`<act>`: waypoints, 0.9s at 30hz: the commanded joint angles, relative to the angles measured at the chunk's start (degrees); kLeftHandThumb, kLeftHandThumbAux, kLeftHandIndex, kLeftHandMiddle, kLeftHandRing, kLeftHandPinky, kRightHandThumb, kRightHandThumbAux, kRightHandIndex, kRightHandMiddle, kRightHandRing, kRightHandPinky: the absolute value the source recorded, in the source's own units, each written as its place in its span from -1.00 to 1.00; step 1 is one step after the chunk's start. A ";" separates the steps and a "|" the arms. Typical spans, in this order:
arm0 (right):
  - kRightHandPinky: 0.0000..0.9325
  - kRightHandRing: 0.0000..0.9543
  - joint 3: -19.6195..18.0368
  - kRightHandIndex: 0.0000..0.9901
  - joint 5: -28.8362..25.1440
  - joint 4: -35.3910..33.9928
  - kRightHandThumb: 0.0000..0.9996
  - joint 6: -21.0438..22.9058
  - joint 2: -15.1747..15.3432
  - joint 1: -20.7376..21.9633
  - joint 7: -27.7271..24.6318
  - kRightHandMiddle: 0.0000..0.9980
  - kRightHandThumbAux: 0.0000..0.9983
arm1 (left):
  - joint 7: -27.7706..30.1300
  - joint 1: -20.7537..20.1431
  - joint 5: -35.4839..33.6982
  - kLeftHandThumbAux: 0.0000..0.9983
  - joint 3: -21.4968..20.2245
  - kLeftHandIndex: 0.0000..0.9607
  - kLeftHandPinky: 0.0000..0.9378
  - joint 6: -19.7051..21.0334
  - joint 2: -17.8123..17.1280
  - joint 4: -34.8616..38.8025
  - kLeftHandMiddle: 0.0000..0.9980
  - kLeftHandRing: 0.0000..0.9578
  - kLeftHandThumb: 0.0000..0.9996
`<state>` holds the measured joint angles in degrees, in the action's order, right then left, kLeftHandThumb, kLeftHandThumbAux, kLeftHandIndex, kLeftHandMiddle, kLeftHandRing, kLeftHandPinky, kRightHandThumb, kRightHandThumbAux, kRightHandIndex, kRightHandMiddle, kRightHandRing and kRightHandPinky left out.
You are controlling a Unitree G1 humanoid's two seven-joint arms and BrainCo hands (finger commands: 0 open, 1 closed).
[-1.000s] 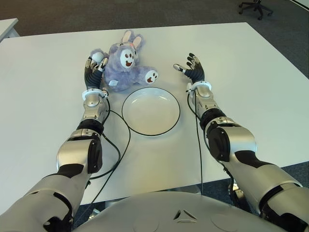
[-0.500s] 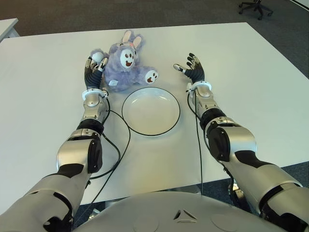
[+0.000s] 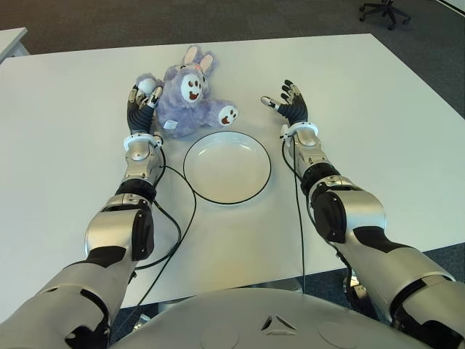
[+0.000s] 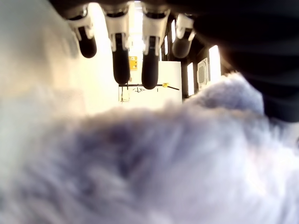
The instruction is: Put the doll into the plate.
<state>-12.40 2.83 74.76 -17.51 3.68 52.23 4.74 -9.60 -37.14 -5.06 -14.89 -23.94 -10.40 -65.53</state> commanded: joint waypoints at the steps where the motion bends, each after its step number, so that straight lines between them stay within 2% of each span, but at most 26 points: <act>1: -1.00 -1.00 -0.22 -0.95 -0.14 2.39 -0.86 3.32 -0.39 -2.83 0.20 -1.00 0.71 | 0.16 4.58 0.07 0.05 0.10 -0.85 -0.81 2.67 1.32 -3.16 -0.56 -0.61 -1.00; 6: -1.00 -1.00 -0.27 -0.95 -0.19 2.38 -0.83 3.37 -0.40 -2.82 0.21 -1.00 0.71 | 0.41 4.53 -0.05 0.08 0.07 -0.88 -0.81 2.44 1.30 -2.99 -0.58 -0.62 -1.00; 15: -1.00 -1.00 -0.15 -0.96 -0.05 2.40 -0.84 3.49 -0.29 -2.83 0.18 -1.00 0.69 | 0.81 4.07 -0.42 0.14 -0.19 -0.90 -0.63 2.00 1.35 -2.64 -0.59 -0.60 -1.00; 27: -1.00 -1.00 -0.16 -0.95 -0.09 2.36 -0.88 3.29 -0.31 -2.89 0.21 -1.00 0.70 | 2.43 3.50 -0.47 0.14 0.00 -0.91 -0.62 -0.98 0.99 -2.84 -0.60 -0.58 -0.93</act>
<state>-12.39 2.83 74.72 -17.51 3.69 52.23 4.77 -8.31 -37.28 -5.50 -14.90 -26.31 -10.56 -65.38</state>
